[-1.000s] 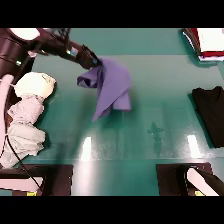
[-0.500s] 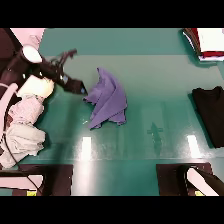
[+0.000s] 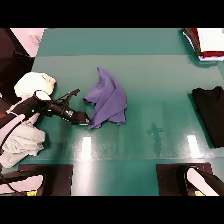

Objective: Fold the shirts.

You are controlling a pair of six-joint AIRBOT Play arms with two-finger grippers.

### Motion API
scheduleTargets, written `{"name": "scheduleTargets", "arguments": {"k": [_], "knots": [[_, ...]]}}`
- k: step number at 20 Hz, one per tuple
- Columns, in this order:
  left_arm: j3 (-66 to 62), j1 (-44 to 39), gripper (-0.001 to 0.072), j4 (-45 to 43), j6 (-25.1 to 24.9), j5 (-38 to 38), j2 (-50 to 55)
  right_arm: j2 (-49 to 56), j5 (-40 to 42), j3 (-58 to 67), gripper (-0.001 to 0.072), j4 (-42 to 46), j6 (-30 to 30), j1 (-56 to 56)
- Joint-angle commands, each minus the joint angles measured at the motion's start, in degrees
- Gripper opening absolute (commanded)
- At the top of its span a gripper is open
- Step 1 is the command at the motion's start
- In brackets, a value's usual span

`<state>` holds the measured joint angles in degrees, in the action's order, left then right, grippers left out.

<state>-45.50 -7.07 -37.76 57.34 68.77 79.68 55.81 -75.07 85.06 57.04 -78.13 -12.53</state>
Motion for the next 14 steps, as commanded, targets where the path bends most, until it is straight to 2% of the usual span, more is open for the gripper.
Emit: {"name": "scheduleTargets", "arguments": {"k": [1, 3, 4, 6, 8, 12, 13, 14], "knots": [[2.3, -2.3, 0.0572, 1.5, -2.3, -4.0, -0.1, 0.0, -0.2, 0.0, 0.0025, -0.1, 0.0, 0.0], [2.3, -6.1, 0.0569, 0.3, -1.0, -7.8, 0.0, 0.0, -0.2, 0.0, 0.0025, 0.0, 0.0, 0.0], [2.1, -7.4, 0.0423, -0.1, -0.1, -9.5, 0.0, 0.0, -0.2, 0.0, 0.0025, -0.1, 0.0, 0.0], [0.4, -7.3, 0.0029, -0.2, 1.2, -9.4, 0.0, 0.0, -0.5, 0.0, 0.0025, -0.1, 0.0, 0.0], [-3.7, -5.7, 0.0024, -3.3, 4.0, -5.7, -0.6, 0.0, -1.1, -1.1, 0.0025, -1.6, -0.1, 0.2], [-15.4, -1.5, 0.0025, -19.8, 10.7, 0.7, -8.7, 1.0, 0.7, -13.0, 0.0041, -3.7, -0.1, 6.8], [-18.7, -0.8, 0.0026, -23.2, 11.7, 2.4, -10.9, 2.7, 1.6, -16.3, 0.0232, -3.6, 0.0, 10.3], [-21.5, -0.7, 0.0025, -25.4, 11.8, 4.0, -12.7, 4.9, 3.0, -19.1, 0.0504, -3.7, -0.1, 13.7]]}}
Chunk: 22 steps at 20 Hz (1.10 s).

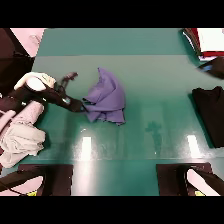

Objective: Fold the shirts.

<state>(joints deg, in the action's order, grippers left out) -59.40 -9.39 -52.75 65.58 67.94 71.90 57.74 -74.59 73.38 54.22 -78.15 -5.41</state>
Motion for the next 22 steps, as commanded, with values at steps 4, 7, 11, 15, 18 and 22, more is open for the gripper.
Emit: {"name": "scheduleTargets", "arguments": {"k": [4, 7, 11, 15, 18, 22], "knots": [[-15.3, 1.6, 0.0026, -14.6, 3.7, 7.1, -9.9, 17.7, 13.7, -13.6, 0.0593, -11.7, 4.8, 18.9], [-16.4, 1.6, 0.0026, -14.6, 5.2, 7.7, -10.6, 30.5, 19.0, -9.9, 0.0593, -21.8, 9.2, 23.8], [-16.4, 1.6, 0.0026, -14.6, 7.1, 9.6, -10.6, 43.3, 22.7, 0.2, 0.0552, -26.9, 9.9, 28.6], [-16.4, 1.6, 0.0026, -14.6, 7.5, 10.1, -10.6, 51.7, 21.6, 9.4, 0.0552, -30.9, 9.8, 32.0], [-16.4, 1.6, 0.0026, -14.6, 8.0, 10.1, -10.6, 56.4, 20.0, 15.6, 0.0502, -32.1, 9.8, 34.4], [-16.4, 1.6, 0.0026, -14.6, 8.0, 10.1, -10.6, 57.9, 20.6, 18.8, 0.0023, -31.5, 10.9, 35.4]]}}
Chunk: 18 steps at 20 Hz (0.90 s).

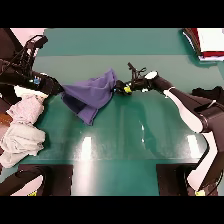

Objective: Fold the shirts.

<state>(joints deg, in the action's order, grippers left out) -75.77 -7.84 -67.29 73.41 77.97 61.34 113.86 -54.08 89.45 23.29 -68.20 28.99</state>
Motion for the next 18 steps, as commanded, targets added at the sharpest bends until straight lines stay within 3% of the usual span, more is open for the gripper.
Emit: {"name": "scheduleTargets", "arguments": {"k": [1, 4, 11, 14, 18], "knots": [[-0.2, 0.0, 0.0025, -0.3, 0.2, -0.1, -0.1, 0.9, -0.4, 2.8, 0.0021, 0.2, 1.2, 0.5], [-6.8, 0.0, 0.0025, -5.3, 1.7, 0.1, -0.7, -6.5, -4.9, 2.8, 0.0021, 8.5, 1.1, -2.7], [-34.1, 0.0, 0.0025, -5.3, 1.8, 4.4, -4.0, -40.5, -12.5, 2.8, 0.0020, 25.8, -5.2, -9.1], [-41.7, 0.0, 0.0026, -1.2, 2.8, 5.9, -5.4, -52.2, -14.3, 4.1, 0.0020, 32.7, -10.8, -9.0], [-44.3, 0.0, 0.0025, 6.6, 3.1, 3.5, -9.0, -58.7, -23.1, 13.0, 0.0020, 38.7, -18.0, -9.0]]}}
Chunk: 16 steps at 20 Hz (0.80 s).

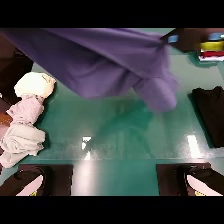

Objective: Fold the shirts.

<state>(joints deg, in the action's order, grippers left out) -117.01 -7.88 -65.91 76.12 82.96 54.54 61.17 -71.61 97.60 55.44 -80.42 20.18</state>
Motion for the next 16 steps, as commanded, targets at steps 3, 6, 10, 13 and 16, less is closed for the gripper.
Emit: {"name": "scheduleTargets", "arguments": {"k": [3, 6, 10, 13, 16], "knots": [[-3.5, 0.1, 0.0025, 5.9, 0.3, -2.0, -3.5, -5.5, -11.2, 11.6, 0.0020, 10.8, -10.8, -0.2], [3.6, 0.1, 0.0025, 2.1, 0.0, -0.2, -2.5, 1.9, -18.6, 15.3, 0.0020, 10.0, -14.1, -0.2], [23.8, 0.1, 0.0026, -0.1, -0.1, 3.5, 3.1, 15.7, -24.0, 7.9, 0.0023, 8.5, -12.7, -0.2], [41.1, 0.1, 0.0025, -0.7, -3.2, -0.9, 8.4, 25.3, -15.9, -1.4, 0.0024, 8.6, -6.5, -0.2], [50.8, 0.1, 0.0025, -7.7, -4.0, -9.7, 12.7, 32.4, -4.4, -6.8, 0.0025, 8.6, -4.1, -0.2]]}}
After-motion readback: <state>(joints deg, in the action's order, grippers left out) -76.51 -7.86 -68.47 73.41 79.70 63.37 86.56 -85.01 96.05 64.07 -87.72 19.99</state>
